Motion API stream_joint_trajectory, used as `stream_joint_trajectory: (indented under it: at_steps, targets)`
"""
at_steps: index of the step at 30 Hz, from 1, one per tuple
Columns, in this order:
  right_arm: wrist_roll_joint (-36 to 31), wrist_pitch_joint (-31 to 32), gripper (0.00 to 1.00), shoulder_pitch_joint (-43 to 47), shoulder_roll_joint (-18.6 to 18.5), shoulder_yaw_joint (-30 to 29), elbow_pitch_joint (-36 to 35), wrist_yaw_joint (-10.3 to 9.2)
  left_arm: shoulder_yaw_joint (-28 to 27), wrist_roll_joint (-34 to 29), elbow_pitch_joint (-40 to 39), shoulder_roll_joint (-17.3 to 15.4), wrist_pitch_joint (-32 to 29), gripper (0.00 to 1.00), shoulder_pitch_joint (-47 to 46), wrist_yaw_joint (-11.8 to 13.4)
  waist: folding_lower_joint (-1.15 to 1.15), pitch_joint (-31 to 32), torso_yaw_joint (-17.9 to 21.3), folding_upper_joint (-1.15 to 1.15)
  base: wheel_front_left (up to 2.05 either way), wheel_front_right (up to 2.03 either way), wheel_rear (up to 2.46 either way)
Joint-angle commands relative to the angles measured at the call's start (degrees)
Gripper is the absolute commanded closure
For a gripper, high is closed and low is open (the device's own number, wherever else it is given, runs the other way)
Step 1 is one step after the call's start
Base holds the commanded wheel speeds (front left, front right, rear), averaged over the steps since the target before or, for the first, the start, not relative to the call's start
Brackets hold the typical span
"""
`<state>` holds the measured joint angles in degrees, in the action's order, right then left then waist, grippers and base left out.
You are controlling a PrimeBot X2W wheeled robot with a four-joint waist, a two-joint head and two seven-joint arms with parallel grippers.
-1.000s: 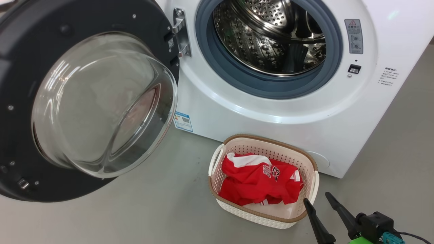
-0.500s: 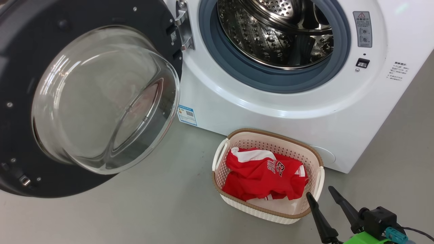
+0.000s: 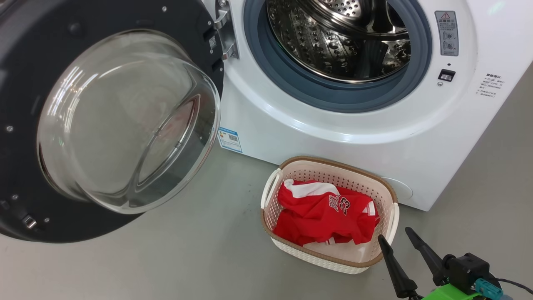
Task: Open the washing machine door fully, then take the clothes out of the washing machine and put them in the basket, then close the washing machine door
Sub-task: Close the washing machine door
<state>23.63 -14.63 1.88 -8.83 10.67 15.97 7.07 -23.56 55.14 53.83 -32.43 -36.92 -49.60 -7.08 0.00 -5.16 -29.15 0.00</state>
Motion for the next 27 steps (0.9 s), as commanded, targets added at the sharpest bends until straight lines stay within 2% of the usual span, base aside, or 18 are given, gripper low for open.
stream_joint_trajectory:
  at_steps: [1,6,13,27]
  targets:
    - [-0.4,-0.4,0.0,-0.8,-0.7,1.1,-1.6,0.42,-0.4,0.7,-1.4,-3.8,-1.6,1.0,-0.1,-0.3,0.0,0.1,0.1,0.0,0.0,0.0,0.0]
    - [-0.4,-0.4,0.0,-0.4,-0.6,0.9,-1.7,0.42,2.0,4.0,-5.5,-2.7,-7.9,1.0,3.1,-0.4,0.0,0.4,0.2,0.0,0.0,0.0,0.0]
    - [-0.3,-0.4,0.0,-0.1,-0.6,0.6,-1.7,0.42,4.3,8.6,-12.9,-2.0,-13.1,1.0,8.8,-0.4,0.0,0.9,0.3,0.0,0.0,0.0,0.0]
    - [-0.3,-0.4,0.0,-0.1,-0.3,0.3,-1.6,0.42,7.2,16.2,-27.6,-2.1,-15.4,1.0,18.1,-0.4,0.0,1.8,0.5,0.0,0.0,0.0,0.0]
